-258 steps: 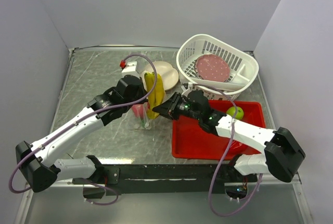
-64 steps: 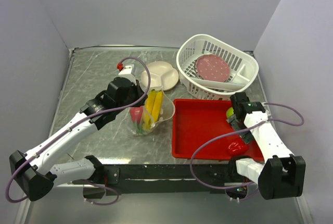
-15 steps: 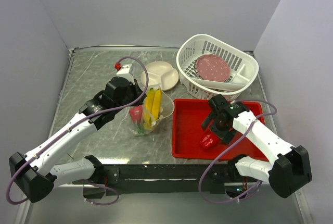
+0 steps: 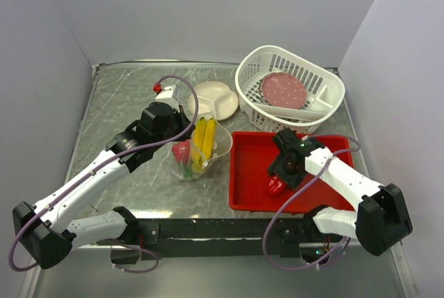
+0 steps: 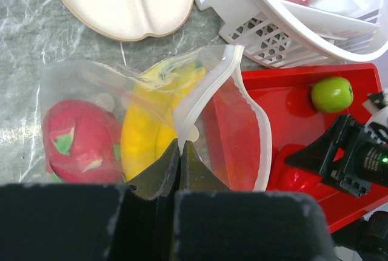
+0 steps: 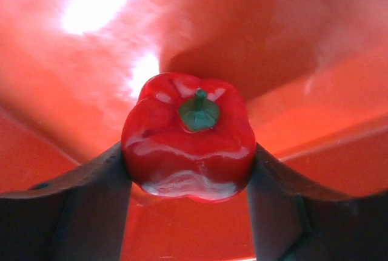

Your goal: Place the food in the zip-top bag and seal the zipper

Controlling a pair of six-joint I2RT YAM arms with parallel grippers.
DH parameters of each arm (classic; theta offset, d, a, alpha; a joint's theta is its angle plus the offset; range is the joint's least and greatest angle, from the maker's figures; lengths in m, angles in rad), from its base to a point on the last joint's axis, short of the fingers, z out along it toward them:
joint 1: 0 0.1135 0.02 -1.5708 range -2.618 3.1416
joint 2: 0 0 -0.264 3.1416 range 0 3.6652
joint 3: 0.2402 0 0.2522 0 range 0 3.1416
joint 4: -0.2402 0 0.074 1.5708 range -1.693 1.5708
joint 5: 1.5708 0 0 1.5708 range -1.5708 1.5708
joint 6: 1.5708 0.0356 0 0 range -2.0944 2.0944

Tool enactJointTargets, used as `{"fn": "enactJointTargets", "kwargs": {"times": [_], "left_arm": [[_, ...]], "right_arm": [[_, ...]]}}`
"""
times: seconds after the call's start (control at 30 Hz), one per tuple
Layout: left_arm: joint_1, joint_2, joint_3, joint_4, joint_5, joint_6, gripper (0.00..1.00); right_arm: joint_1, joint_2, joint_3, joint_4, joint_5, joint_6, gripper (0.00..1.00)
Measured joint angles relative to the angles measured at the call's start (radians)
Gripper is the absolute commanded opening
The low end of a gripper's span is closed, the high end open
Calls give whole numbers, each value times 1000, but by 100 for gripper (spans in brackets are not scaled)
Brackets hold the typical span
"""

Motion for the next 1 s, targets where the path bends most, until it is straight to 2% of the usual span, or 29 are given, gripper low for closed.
{"fn": "enactJointTargets", "kwargs": {"times": [0.1,0.2,0.37,0.57,0.63,0.87,0.93,0.97,1.0], "left_arm": [[1,0,0,0,-3,0,3],[2,1,0,-1,-19,0,2],[6,3,0,-1,-30,-6,2],[8,3,0,-1,-45,-16,2],[8,3,-2,-1,-48,-24,2],[8,3,-3,-2,-50,-42,2],[9,3,-3,-4,-50,-50,2],[9,3,-3,-5,-50,-53,2],[9,3,-3,-8,-50,-56,2]], "right_arm": [[6,-21,31,27,31,-26,11],[16,-82,43,65,47,-64,4],[34,-179,103,96,50,-150,2],[130,-163,301,204,59,-240,2],[193,-126,373,253,72,-259,7],[402,105,601,396,135,-338,10],[431,163,630,430,143,-352,22],[442,187,632,441,146,-357,37],[449,206,632,444,150,-360,43]]}}
